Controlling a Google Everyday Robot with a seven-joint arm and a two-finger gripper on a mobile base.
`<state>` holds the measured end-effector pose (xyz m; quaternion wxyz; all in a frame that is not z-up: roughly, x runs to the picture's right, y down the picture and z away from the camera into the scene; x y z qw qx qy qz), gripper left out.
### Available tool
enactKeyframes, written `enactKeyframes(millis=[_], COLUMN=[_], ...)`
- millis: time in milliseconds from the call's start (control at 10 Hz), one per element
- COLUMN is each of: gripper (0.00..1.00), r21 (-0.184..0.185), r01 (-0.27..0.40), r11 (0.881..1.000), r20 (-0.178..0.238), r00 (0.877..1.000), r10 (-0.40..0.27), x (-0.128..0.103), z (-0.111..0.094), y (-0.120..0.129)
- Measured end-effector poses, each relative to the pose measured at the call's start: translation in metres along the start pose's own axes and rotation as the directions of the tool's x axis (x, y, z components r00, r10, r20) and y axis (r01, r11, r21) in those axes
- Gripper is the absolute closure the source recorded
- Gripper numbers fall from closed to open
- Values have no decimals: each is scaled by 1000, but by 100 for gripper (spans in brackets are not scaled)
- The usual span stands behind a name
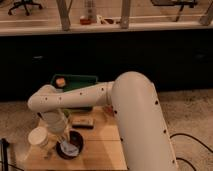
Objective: Wipe purple bowl with towel
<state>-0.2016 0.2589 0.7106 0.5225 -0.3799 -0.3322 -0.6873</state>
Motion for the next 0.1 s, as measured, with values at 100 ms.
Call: enactKeyframes(millis=[100], gripper=[100], r21=[0], r01=[0], r11=[1000], r20=[0], r00=[1000], r10=[0], x=[0], z=[0], y=[0])
